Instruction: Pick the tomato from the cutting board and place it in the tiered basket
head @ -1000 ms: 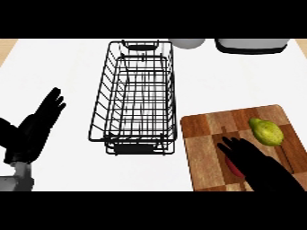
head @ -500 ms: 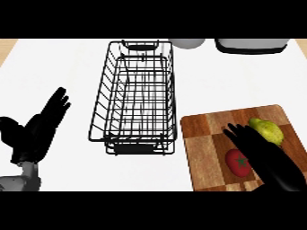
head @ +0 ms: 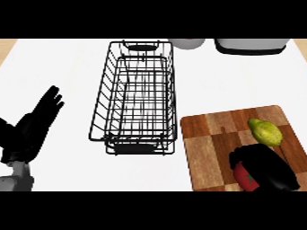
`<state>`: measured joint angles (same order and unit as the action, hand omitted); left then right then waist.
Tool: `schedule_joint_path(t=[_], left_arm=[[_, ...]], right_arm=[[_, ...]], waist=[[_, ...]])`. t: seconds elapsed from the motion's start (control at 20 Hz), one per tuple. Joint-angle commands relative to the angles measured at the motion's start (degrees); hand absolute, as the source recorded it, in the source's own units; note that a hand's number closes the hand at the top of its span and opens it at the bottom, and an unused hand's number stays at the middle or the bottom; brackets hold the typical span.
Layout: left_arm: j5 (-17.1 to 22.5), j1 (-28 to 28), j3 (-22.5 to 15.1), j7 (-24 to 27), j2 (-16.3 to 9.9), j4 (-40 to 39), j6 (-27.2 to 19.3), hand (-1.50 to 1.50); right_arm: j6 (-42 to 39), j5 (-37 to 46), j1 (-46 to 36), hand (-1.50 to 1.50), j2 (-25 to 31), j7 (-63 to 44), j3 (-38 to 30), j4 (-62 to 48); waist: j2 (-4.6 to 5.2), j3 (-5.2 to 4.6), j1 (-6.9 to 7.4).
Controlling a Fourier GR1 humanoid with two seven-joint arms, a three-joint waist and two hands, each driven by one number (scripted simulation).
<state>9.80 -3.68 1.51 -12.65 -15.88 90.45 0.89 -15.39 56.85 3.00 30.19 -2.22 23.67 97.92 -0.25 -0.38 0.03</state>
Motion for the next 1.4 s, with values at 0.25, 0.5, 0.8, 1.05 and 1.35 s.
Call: schedule_joint_path(t=[0.25, 0.5, 0.8, 1.05, 1.35], left_arm=[[-3.09, 4.49, -1.79, -0.53, 2.81, 4.91, -0.27, 0.0], [-0.26, -1.15, 0.76, -0.02, 0.93, -0.96, 2.39, 0.0], [-0.73, 0.76, 2.29, -0.78, -0.41, 2.16, 2.12, 0.0], [-1.54, 2.87, 0.92, 2.22, 2.11, -1.15, 1.88, 0.0], [-2.78, -0.32, 1.54, 1.12, 2.09, -2.12, 0.46, 0.0]], right_arm=[[3.68, 5.82, -2.77, 1.5, -1.11, 5.33, -2.54, -5.04], [3.36, -1.57, -13.9, 1.5, 5.59, 11.48, -17.42, -23.9], [15.95, -6.43, -15.94, 1.5, 4.06, 19.51, -24.92, -25.55], [14.65, -22.67, -15.75, 1.5, -2.14, 25.09, -31.37, -17.78], [2.27, -35.01, -16.5, 1.5, -1.29, 19.39, -35.29, -2.39]], waist=[[0.19, 0.39, 0.18], [0.86, 0.46, 1.3], [0.24, 0.45, 0.43], [-0.13, 0.43, -1.07], [-0.14, 0.31, -1.43]])
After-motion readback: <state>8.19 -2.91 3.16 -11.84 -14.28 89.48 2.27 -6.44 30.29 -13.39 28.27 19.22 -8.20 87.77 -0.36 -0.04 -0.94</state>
